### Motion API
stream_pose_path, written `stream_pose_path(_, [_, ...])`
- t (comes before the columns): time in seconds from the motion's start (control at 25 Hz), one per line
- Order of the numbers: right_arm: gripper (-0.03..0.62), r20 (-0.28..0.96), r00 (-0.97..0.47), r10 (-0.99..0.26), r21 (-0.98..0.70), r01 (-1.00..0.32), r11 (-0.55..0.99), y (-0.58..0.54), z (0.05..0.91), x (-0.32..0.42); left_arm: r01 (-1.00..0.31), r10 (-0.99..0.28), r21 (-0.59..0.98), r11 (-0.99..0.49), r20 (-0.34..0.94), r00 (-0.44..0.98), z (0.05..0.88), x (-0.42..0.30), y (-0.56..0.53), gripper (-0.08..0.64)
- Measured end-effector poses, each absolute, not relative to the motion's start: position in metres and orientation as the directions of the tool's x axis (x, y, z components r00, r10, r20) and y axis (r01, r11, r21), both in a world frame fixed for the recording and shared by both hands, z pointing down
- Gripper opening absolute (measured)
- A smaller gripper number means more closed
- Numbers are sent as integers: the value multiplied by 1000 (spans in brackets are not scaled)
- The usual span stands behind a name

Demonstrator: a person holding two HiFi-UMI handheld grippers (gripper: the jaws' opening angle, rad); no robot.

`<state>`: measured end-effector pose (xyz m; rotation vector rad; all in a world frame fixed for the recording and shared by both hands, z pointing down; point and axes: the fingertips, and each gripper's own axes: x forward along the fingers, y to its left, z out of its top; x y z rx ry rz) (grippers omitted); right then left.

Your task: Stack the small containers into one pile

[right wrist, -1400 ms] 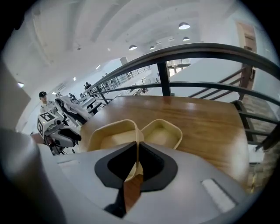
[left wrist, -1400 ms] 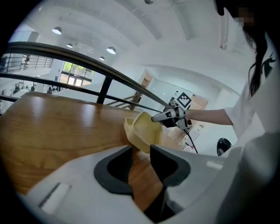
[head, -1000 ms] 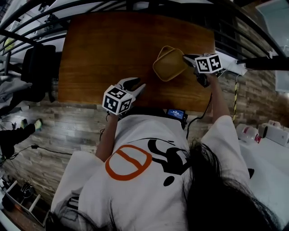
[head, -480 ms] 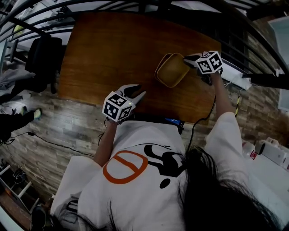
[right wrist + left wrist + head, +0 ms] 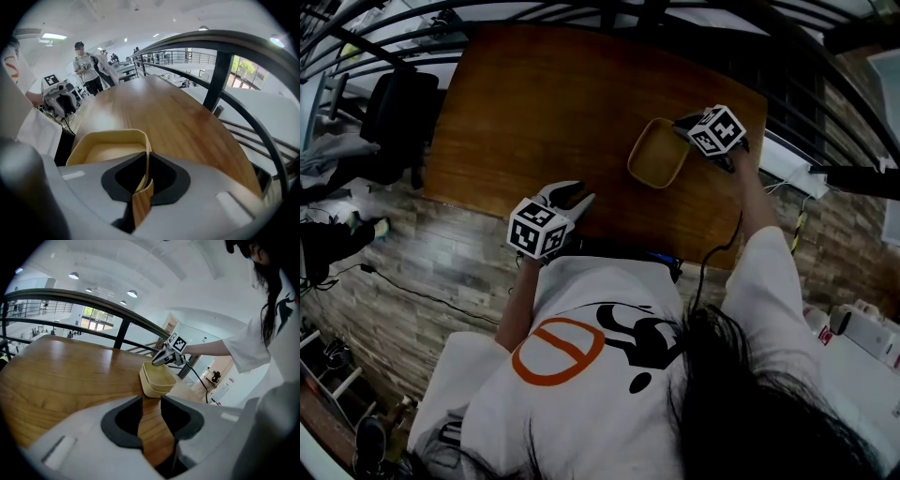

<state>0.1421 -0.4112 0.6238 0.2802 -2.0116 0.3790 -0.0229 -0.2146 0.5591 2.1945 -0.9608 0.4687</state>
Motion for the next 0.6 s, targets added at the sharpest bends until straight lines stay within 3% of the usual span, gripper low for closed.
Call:
stream_pose_path(0.28, [46,866,-458,-200,25,-360,933,-411,628,138,-763,-512,446,-467,568,645,559,-29,-210,123])
stream_pose_path(0.48, [56,876,-420,-236,64,-385,921,-403,641,152,-763,-505,447,-467,574,645,561,-28,-206,123])
stream_pose_path(0.6, [109,895,-385,-225,57,-402,914,-394,652,159,-759,-500,448,-471,574,649,561,-28,-204,123])
